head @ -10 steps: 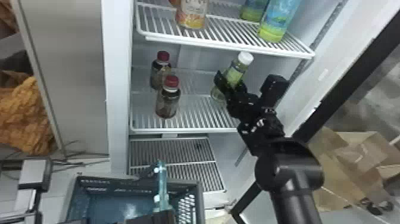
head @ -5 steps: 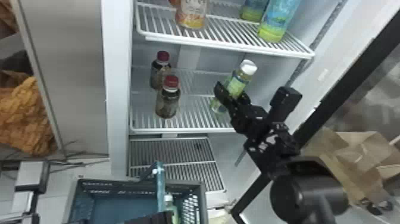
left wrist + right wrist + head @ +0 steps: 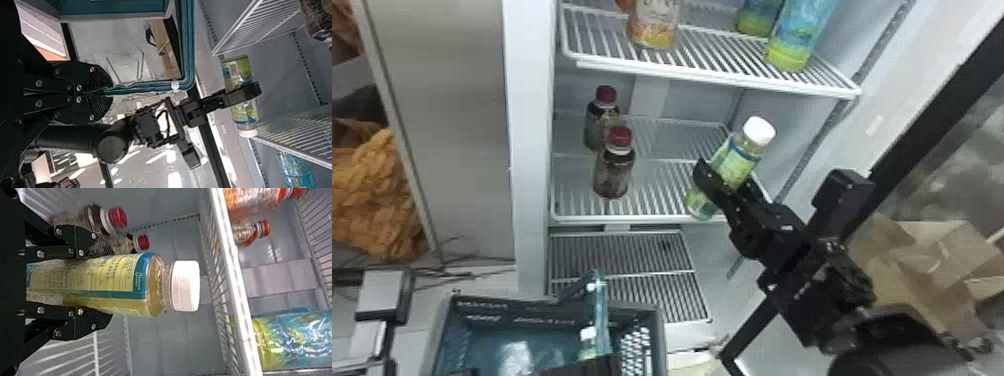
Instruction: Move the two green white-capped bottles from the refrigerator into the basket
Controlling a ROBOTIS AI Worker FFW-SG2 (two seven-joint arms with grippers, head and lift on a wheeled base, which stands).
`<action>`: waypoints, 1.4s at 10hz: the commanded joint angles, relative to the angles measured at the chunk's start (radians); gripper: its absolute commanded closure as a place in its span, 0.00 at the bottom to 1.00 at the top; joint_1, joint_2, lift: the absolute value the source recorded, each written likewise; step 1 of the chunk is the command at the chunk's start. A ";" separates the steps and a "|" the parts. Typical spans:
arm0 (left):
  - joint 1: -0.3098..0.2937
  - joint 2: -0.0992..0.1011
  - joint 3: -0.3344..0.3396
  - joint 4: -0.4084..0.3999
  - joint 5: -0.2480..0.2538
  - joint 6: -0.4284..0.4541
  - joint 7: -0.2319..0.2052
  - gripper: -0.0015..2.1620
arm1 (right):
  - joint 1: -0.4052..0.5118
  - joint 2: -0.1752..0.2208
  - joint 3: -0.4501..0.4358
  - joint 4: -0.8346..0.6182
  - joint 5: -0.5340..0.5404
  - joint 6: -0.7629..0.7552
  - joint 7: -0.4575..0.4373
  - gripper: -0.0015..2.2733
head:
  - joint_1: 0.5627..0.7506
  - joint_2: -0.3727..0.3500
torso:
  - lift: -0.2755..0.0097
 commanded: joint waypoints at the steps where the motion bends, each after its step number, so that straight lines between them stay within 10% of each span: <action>1: 0.002 0.000 0.001 -0.001 -0.002 0.001 0.001 0.53 | 0.072 0.009 -0.005 -0.094 -0.034 0.055 0.000 0.36 | 0.70 0.03 | 0.04; 14: 0.004 -0.002 0.001 -0.001 -0.002 0.001 0.001 0.53 | 0.307 0.064 -0.007 -0.273 -0.140 0.487 0.133 0.36 | 0.70 0.06 | 0.04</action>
